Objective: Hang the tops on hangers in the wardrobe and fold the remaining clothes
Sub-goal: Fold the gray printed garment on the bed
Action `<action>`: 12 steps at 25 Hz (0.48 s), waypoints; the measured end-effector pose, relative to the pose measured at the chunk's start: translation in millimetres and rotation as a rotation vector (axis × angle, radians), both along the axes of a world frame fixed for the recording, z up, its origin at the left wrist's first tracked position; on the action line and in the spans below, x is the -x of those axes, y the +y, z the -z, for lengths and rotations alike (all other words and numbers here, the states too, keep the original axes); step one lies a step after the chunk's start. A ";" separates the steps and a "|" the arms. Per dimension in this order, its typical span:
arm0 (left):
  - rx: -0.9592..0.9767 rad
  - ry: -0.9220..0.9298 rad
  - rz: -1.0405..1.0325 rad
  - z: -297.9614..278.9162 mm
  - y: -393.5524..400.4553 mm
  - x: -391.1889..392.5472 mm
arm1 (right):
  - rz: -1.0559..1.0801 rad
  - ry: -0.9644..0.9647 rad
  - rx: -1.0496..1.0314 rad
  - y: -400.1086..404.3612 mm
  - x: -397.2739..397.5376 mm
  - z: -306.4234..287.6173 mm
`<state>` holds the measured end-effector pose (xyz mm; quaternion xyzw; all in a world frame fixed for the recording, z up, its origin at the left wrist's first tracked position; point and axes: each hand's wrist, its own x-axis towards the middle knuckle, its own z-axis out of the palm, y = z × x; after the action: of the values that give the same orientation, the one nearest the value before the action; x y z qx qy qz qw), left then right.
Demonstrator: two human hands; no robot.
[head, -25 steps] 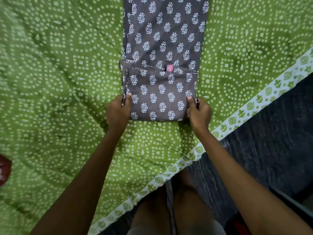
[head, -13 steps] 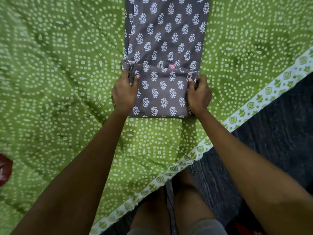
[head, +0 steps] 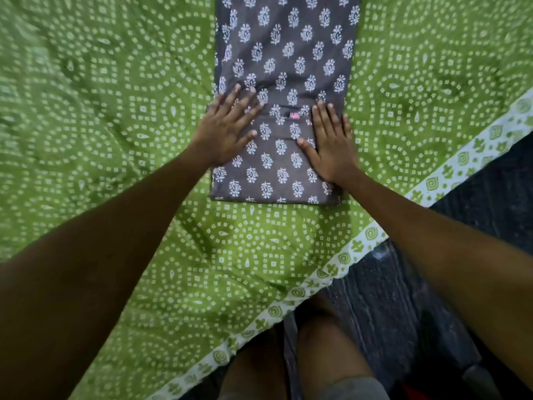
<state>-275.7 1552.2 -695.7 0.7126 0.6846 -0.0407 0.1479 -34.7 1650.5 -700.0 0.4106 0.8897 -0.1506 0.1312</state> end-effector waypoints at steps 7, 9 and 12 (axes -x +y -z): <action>0.043 -0.367 -0.014 -0.4 -40.9 20.4 | -0.455 0.277 0.255 -5.1 -83.3 -10.4; 0.013 -0.437 -0.034 -4.7 -29.5 27.8 | -0.635 0.222 0.069 9.7 -75.7 -5.1; -0.006 -0.576 -0.103 -9.0 -13.5 33.2 | -0.739 0.377 -0.009 17.2 -49.1 -9.6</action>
<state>-308.9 1538.7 -686.7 0.6597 0.6496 0.1728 0.3360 14.4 1667.7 -690.4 0.0293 0.9864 -0.1617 0.0094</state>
